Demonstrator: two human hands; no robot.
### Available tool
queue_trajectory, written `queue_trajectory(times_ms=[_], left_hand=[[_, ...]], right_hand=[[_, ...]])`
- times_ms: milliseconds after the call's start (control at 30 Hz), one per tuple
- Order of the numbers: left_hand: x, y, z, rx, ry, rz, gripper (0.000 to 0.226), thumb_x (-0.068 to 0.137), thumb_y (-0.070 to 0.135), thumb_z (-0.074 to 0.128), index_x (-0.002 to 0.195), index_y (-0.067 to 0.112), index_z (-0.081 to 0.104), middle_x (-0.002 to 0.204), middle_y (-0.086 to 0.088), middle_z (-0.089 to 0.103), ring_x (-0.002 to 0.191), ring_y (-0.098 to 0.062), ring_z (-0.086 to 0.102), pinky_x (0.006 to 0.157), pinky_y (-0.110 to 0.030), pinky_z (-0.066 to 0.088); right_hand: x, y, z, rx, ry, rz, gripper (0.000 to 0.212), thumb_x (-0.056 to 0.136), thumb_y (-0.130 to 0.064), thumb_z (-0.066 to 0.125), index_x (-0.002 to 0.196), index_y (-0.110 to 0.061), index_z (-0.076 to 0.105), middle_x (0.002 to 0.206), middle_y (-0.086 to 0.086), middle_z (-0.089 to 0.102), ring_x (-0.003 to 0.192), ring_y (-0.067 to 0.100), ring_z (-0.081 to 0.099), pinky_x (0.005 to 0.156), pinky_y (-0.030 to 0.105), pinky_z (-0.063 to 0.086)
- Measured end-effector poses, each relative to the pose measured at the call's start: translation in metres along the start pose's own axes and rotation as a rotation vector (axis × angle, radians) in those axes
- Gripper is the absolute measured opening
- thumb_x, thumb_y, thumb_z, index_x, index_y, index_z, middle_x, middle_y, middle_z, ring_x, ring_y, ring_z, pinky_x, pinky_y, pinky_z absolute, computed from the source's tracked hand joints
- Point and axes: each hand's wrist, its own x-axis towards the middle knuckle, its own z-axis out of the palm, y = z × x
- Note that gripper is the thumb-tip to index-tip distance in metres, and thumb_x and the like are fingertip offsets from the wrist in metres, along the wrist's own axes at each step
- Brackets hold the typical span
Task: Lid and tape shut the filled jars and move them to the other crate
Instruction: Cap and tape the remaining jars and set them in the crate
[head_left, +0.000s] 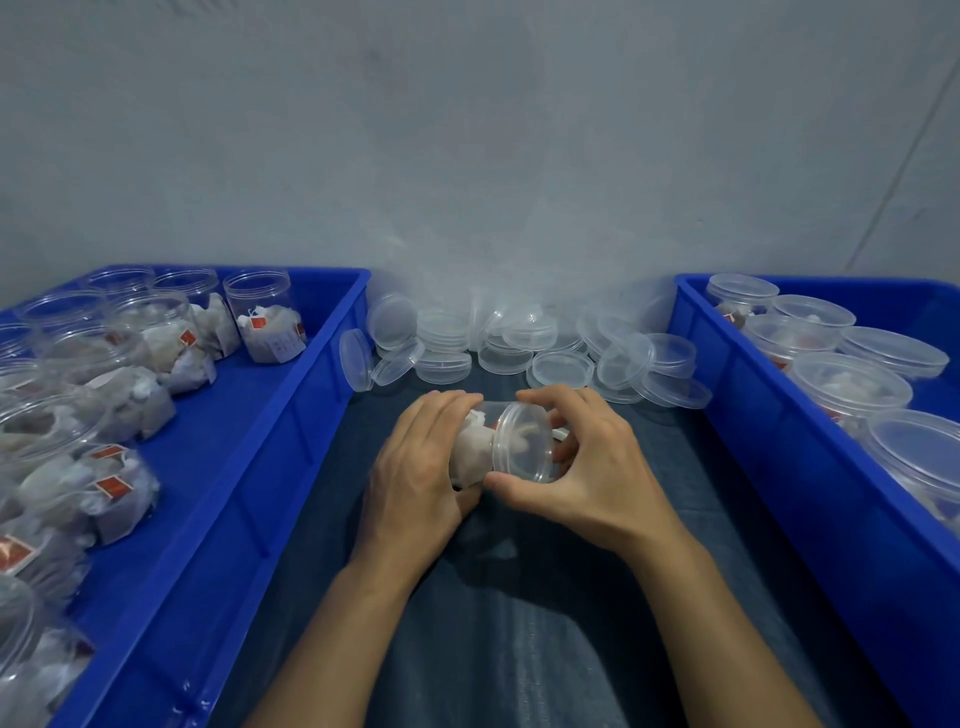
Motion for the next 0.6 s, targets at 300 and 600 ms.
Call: queue_trajectory(times_ms=[300, 600], left_hand=[[0.001, 0.001, 0.001, -0.034, 0.073, -0.028, 0.082, 0.074, 0.023, 0.094, 0.146, 0.022, 0.055, 0.144, 0.007, 0.056, 0.136, -0.018, 0.051, 0.107, -0.039, 0.048], [0.006, 0.006, 0.000, -0.250, 0.089, -0.674, 0.081, 0.056, 0.065, 0.094, 0.118, 0.044, 0.046, 0.098, 0.025, 0.064, 0.089, 0.005, 0.063, 0.067, -0.014, 0.042]], right_hand=[[-0.002, -0.008, 0.007, -0.008, 0.025, -0.002, 0.072, 0.068, -0.069, 0.080, 0.133, -0.052, 0.054, 0.117, -0.019, 0.056, 0.102, 0.004, 0.065, 0.086, 0.035, 0.059], [0.000, 0.017, 0.009, -0.300, -0.037, 0.118, 0.027, 0.100, -0.046, 0.055, 0.117, -0.030, 0.070, 0.112, -0.014, 0.064, 0.108, 0.015, 0.055, 0.094, 0.037, 0.047]])
